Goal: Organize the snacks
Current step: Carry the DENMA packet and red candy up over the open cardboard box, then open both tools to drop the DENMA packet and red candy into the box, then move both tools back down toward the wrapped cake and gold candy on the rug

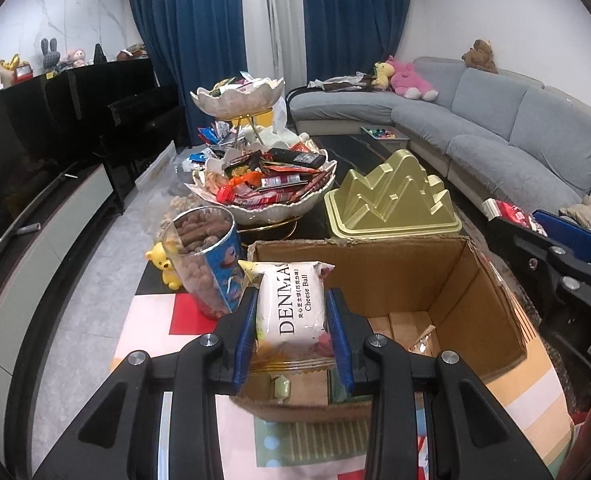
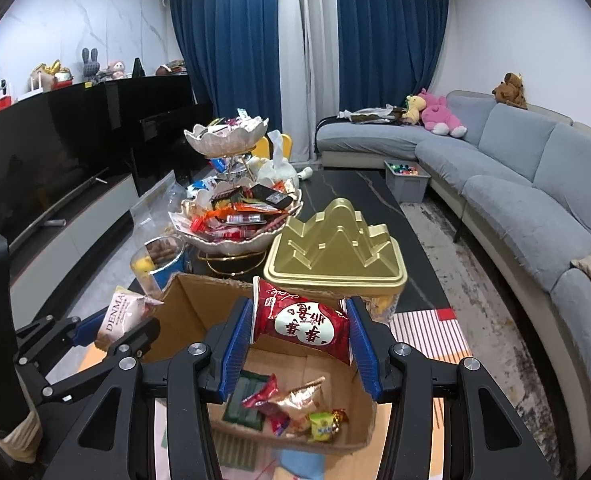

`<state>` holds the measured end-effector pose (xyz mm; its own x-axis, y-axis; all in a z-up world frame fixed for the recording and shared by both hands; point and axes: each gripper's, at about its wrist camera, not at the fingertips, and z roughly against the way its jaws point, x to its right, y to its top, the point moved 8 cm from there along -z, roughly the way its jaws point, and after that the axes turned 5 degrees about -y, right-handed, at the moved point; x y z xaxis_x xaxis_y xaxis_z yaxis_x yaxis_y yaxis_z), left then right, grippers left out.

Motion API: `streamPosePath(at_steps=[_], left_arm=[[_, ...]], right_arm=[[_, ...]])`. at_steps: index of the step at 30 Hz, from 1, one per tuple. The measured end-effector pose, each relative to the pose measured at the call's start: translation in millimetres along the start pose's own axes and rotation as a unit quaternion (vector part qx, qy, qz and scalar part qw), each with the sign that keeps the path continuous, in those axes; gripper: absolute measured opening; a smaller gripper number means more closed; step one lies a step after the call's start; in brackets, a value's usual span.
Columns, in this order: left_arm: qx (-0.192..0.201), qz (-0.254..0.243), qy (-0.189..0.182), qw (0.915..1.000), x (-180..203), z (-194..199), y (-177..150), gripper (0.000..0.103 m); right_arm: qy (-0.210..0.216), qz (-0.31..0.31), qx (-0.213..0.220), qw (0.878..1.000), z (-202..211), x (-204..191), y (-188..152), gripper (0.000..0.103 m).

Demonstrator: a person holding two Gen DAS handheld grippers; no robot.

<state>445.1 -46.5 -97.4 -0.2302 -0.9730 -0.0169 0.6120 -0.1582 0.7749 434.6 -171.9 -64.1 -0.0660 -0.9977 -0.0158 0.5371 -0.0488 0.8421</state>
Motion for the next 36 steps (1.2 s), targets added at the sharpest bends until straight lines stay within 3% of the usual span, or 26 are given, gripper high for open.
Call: streamPosePath(at_steps=[10, 16, 18, 22, 36], left_arm=[[-0.020, -0.001, -0.013, 0.9997, 2, -17, -6, 0.037], [-0.016, -0.001, -0.006, 0.9998, -1, -12, -5, 0.067], [-0.015, 0.000, -0.002, 0.9999, -2, -10, -4, 0.073], [-0.008, -0.001, 0.003, 1.0000, -4, -2, -1, 0.081], [0.018, -0.010, 0.004, 0.9998, 3, 25, 12, 0.083]], right_arm=[[0.013, 0.011, -0.018, 1.000, -18, -5, 2, 0.050], [0.008, 0.009, -0.012, 1.000, -13, -3, 6, 0.068], [0.006, 0.007, -0.006, 1.000, -9, -1, 8, 0.077], [0.002, 0.006, 0.003, 1.000, -2, 2, 13, 0.079], [-0.004, -0.003, 0.024, 1.000, 26, 14, 24, 0.079]])
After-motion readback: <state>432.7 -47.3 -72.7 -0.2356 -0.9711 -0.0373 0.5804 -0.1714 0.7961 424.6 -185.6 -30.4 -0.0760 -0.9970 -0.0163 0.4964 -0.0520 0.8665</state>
